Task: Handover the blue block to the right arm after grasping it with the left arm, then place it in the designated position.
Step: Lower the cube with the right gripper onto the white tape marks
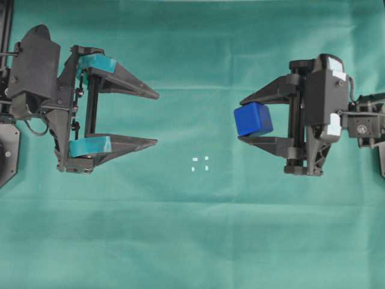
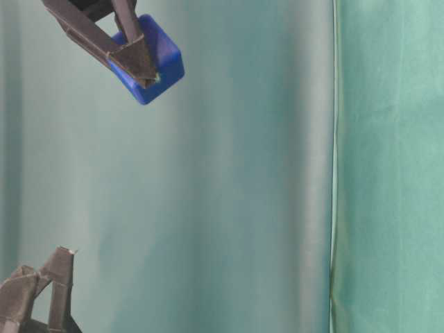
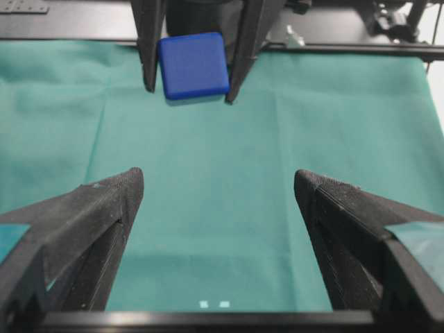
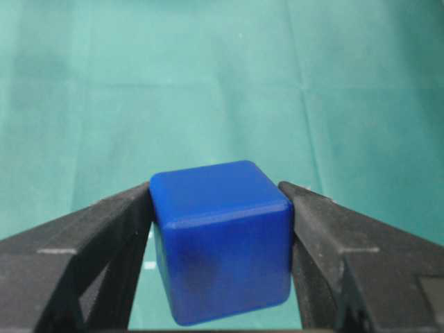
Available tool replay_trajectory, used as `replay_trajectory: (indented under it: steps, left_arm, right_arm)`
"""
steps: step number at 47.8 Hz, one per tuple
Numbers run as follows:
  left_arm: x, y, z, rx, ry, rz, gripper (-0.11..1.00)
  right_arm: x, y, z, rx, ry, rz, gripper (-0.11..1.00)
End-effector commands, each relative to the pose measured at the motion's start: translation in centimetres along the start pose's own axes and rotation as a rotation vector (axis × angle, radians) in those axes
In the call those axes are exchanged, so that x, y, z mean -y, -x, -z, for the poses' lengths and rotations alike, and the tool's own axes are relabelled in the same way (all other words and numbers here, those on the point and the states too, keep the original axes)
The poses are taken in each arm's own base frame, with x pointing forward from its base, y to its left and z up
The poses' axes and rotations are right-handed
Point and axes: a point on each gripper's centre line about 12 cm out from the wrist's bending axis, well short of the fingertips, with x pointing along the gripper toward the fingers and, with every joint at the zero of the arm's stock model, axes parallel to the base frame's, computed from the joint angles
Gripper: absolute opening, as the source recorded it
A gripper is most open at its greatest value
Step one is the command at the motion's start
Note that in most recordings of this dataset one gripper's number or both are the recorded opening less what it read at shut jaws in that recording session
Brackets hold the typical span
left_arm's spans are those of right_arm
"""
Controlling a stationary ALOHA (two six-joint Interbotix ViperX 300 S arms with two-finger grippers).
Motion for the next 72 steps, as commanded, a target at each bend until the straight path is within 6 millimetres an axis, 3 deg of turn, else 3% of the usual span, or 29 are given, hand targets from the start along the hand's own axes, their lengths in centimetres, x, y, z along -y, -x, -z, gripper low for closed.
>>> replay_trajectory:
  steps: [1, 17, 45, 72]
  left_arm:
    - [-0.1, 0.2, -1.1, 0.037, 0.001, -0.002, 1.00]
    - [-0.1, 0.2, -1.1, 0.035, 0.001, -0.002, 1.00]
    - [-0.1, 0.3, -1.0, 0.034, 0.001, -0.002, 1.00]
    - [-0.1, 0.2, -1.0, 0.032, 0.001, -0.002, 1.00]
  right_arm:
    - [-0.2, 0.3, -0.7, 0.018, -0.007, -0.007, 0.61]
    - [-0.7, -2.0, 0.4, -0.022, 0.004, -0.020, 0.61]
    - [-2.2, -9.2, 4.4, -0.100, -0.008, -0.100, 0.61]
    - [-1.7, -15.3, 7.6, -0.164, -0.046, -0.116, 0.60]
